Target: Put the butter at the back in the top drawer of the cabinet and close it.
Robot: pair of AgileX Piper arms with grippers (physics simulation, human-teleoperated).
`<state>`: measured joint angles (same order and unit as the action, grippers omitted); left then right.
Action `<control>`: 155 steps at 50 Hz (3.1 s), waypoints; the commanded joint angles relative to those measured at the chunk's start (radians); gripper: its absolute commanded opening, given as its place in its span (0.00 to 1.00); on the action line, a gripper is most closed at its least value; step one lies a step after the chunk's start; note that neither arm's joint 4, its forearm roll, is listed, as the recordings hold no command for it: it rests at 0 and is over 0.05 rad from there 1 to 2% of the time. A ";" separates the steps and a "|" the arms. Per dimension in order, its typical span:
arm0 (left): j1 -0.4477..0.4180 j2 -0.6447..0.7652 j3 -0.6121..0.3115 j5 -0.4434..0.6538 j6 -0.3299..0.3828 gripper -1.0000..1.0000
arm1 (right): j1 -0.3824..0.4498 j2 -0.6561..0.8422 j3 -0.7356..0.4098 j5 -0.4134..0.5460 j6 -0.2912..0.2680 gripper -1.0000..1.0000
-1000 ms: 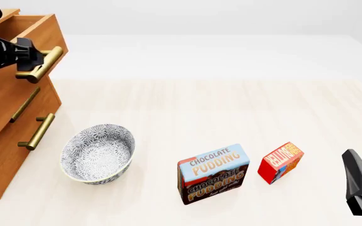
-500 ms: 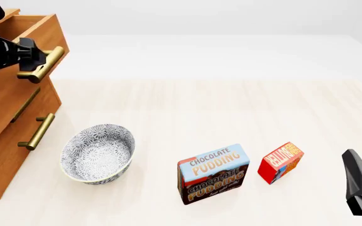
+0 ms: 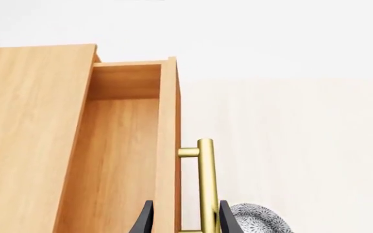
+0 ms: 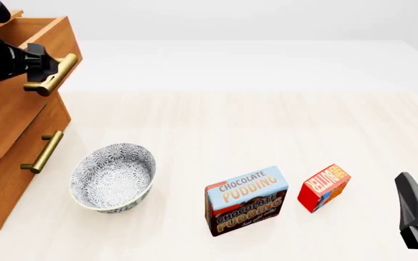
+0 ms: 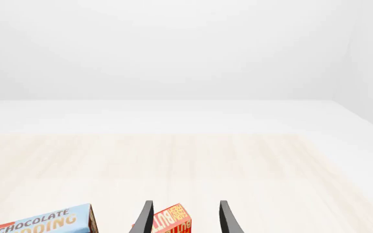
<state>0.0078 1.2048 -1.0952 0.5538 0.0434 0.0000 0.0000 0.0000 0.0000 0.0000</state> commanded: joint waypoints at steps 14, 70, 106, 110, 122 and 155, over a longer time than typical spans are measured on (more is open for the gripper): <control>-0.040 0.063 0.037 -0.009 -0.004 1.00 | 0.000 0.000 0.000 0.000 0.000 1.00; -0.189 0.150 -0.037 -0.019 -0.018 1.00 | 0.000 0.000 0.000 0.000 0.000 1.00; -0.255 0.203 -0.080 -0.026 -0.024 1.00 | 0.000 0.000 0.000 0.000 0.000 1.00; -0.258 0.204 -0.083 -0.025 -0.023 1.00 | 0.000 0.000 0.000 0.000 0.000 1.00; -0.272 0.210 -0.091 -0.022 -0.025 1.00 | 0.000 0.000 0.000 0.000 0.000 1.00; -0.314 0.233 -0.112 -0.025 -0.029 1.00 | 0.000 0.000 0.000 0.000 0.000 1.00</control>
<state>-0.2802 1.3611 -1.2300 0.5310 -0.0132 0.0000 0.0000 0.0000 0.0000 0.0000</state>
